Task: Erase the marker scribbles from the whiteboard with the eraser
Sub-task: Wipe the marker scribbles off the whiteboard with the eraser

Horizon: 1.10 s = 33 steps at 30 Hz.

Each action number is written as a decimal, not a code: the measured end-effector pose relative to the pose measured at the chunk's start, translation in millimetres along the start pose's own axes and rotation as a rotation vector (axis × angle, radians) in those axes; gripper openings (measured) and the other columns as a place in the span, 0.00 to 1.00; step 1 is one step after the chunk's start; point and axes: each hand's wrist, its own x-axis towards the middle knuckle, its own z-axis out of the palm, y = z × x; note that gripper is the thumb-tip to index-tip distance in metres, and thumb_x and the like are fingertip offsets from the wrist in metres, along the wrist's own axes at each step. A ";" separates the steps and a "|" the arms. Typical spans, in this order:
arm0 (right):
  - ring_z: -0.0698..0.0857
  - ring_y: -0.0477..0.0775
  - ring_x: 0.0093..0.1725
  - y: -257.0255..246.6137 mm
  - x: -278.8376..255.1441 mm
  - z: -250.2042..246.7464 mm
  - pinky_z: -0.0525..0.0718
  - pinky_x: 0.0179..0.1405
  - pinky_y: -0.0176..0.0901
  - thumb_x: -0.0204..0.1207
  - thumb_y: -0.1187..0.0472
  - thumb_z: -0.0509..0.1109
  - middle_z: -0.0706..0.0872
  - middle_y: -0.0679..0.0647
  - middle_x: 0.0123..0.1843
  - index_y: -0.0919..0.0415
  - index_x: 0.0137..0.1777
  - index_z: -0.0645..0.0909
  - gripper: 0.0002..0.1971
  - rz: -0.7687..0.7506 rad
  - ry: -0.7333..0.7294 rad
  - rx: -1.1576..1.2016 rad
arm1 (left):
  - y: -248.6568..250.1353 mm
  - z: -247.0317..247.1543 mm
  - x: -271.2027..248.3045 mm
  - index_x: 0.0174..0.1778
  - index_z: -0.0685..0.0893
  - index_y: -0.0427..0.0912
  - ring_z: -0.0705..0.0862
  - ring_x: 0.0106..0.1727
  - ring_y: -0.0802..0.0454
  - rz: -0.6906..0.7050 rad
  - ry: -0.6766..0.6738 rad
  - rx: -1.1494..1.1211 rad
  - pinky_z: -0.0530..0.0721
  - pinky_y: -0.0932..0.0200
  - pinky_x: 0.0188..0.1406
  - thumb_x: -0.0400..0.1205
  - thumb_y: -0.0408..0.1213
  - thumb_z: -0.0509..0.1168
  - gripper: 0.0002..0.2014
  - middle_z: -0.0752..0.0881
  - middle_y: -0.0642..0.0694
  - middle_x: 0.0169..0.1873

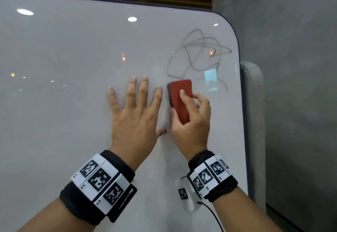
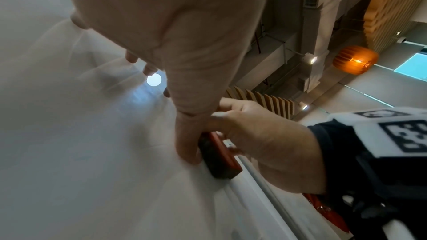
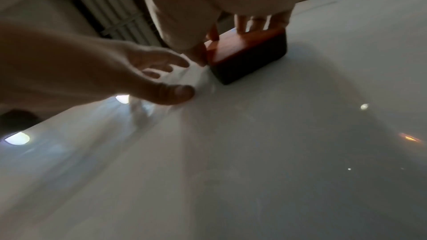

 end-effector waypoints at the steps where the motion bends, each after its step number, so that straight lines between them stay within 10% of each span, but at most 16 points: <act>1: 0.78 0.56 0.60 -0.7 -2.7 -1.5 0.82 0.61 0.48 0.74 0.55 0.75 0.78 0.58 0.68 0.54 0.70 0.83 0.24 -0.068 -0.060 -0.007 | 1.8 -1.3 0.6 0.86 0.55 0.49 0.50 0.85 0.35 -0.003 -0.005 0.004 0.53 0.18 0.76 0.69 0.71 0.69 0.55 0.50 0.36 0.84; 4: 0.79 0.60 0.61 30.7 9.7 -13.8 0.79 0.65 0.47 0.74 0.56 0.76 0.79 0.59 0.68 0.55 0.70 0.84 0.23 -0.090 -0.047 -0.110 | 3.3 -1.5 1.5 0.87 0.51 0.48 0.48 0.86 0.36 0.002 -0.020 0.000 0.52 0.17 0.76 0.70 0.71 0.68 0.55 0.48 0.36 0.84; 9: 0.77 0.64 0.66 71.5 39.9 -26.9 0.80 0.68 0.58 0.76 0.60 0.76 0.77 0.60 0.69 0.56 0.71 0.82 0.23 0.433 0.197 -0.082 | 2.3 -1.1 2.3 0.87 0.46 0.49 0.44 0.86 0.37 0.004 -0.045 -0.019 0.48 0.17 0.77 0.72 0.71 0.66 0.55 0.43 0.37 0.84; 16: 0.78 0.59 0.64 53.3 20.2 -27.3 0.77 0.66 0.49 0.75 0.59 0.76 0.78 0.60 0.69 0.56 0.70 0.83 0.22 -0.082 -0.060 -0.149 | 1.8 -8.4 18.1 0.86 0.38 0.52 0.37 0.86 0.38 0.034 -0.055 -0.024 0.42 0.20 0.78 0.72 0.74 0.65 0.57 0.36 0.39 0.84; 21: 0.79 0.69 0.66 93.7 60.2 -41.8 0.76 0.71 0.51 0.74 0.58 0.74 0.78 0.64 0.68 0.56 0.71 0.82 0.23 0.403 0.160 -0.126 | -1.5 -3.4 15.2 0.87 0.40 0.52 0.37 0.86 0.38 0.048 -0.036 -0.037 0.40 0.20 0.78 0.73 0.74 0.63 0.56 0.36 0.39 0.84; 24: 0.78 0.64 0.64 61.2 45.0 -26.2 0.70 0.64 0.40 0.75 0.62 0.76 0.78 0.64 0.67 0.57 0.71 0.83 0.23 0.273 0.112 -0.130 | -1.0 -1.6 15.6 0.87 0.41 0.52 0.37 0.86 0.37 0.048 -0.022 -0.046 0.39 0.20 0.77 0.72 0.73 0.64 0.56 0.37 0.39 0.85; 29: 0.78 0.59 0.64 41.6 21.4 -24.5 0.81 0.65 0.56 0.75 0.58 0.76 0.76 0.57 0.69 0.53 0.70 0.82 0.23 -0.078 -0.110 -0.103 | -2.3 0.5 14.4 0.87 0.54 0.50 0.47 0.87 0.36 0.059 0.006 -0.066 0.45 0.20 0.77 0.67 0.72 0.70 0.57 0.49 0.37 0.86; 33: 0.79 0.61 0.67 65.1 48.4 -35.9 0.80 0.70 0.54 0.75 0.61 0.77 0.75 0.58 0.69 0.53 0.71 0.82 0.23 0.319 0.085 -0.043 | -0.9 -0.4 13.7 0.88 0.49 0.51 0.42 0.86 0.36 0.061 -0.014 -0.055 0.43 0.20 0.78 0.71 0.72 0.67 0.56 0.44 0.38 0.86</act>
